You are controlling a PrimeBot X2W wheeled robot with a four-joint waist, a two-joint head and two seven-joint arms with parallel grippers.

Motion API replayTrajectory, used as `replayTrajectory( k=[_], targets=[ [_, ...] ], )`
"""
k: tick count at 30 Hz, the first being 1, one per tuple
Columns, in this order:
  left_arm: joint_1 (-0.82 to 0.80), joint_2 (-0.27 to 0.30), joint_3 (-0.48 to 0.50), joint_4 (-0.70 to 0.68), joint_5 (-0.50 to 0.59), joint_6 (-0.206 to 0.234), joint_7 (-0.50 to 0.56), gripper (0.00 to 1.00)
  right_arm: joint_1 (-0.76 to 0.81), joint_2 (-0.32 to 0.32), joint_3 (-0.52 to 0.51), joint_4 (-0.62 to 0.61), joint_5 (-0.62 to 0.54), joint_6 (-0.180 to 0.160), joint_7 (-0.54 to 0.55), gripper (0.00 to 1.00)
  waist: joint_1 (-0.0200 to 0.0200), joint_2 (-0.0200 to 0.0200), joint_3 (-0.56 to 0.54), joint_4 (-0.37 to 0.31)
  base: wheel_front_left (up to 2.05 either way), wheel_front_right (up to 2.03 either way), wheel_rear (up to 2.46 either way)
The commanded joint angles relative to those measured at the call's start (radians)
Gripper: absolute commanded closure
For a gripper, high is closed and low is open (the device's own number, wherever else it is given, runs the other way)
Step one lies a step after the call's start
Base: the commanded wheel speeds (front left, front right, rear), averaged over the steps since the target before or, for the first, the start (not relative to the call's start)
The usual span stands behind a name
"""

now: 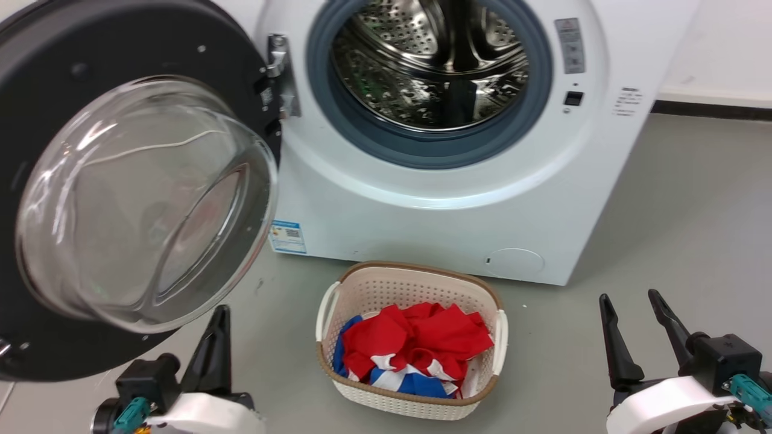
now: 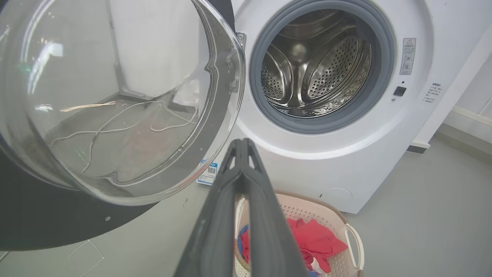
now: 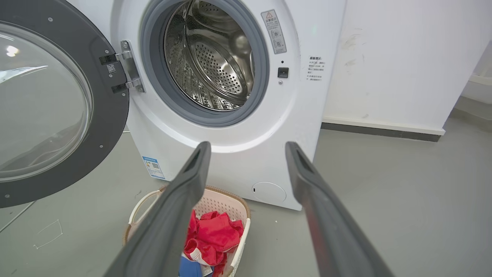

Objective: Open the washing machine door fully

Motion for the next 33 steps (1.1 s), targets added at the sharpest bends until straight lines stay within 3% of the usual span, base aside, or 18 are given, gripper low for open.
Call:
replayTrajectory(
  k=[1,5,7,8,9,19,33],
  targets=[
    [-0.023,-0.008,-0.005,0.007,0.002,-0.006,0.000,1.00,0.003,0.001,0.003,-0.002,0.000,0.000,-0.003,0.00,0.0000,-0.0001,-0.004,-0.032,0.00,0.00,0.00],
    [-0.055,-0.008,-0.029,0.051,0.010,-0.019,0.009,1.00,-0.006,0.001,0.011,0.003,-0.003,0.000,-0.006,0.00,0.0000,-0.0001,-0.005,-0.080,0.00,0.00,0.00],
    [-0.069,-0.010,-0.038,0.070,0.012,-0.023,0.010,0.58,-0.011,0.001,0.016,0.007,-0.006,0.000,-0.008,0.00,0.0000,-0.0001,-0.005,-0.103,0.00,0.00,0.00],
    [-0.072,-0.011,-0.042,0.079,0.010,-0.027,0.012,0.16,-0.013,0.001,0.018,0.011,-0.008,0.000,-0.008,0.00,0.0000,-0.0001,-0.006,-0.115,0.00,0.00,0.00],
    [-0.076,-0.011,-0.044,0.086,0.013,-0.026,0.012,0.00,-0.015,0.001,0.021,0.014,-0.008,0.000,-0.009,0.00,0.0000,-0.0001,-0.006,-0.125,0.00,0.00,0.00],
    [-0.088,-0.006,-0.054,0.128,0.027,-0.009,0.007,0.00,-0.022,0.001,0.042,0.032,-0.012,0.000,-0.018,0.00,0.0000,-0.0001,-0.009,-0.196,0.00,0.00,0.00],
    [-0.098,-0.004,-0.067,0.126,0.047,0.018,-0.004,0.00,-0.038,0.001,0.039,0.045,-0.011,0.000,-0.031,0.00,0.0000,-0.0001,-0.007,-0.186,0.00,0.00,0.00]
  ],
)
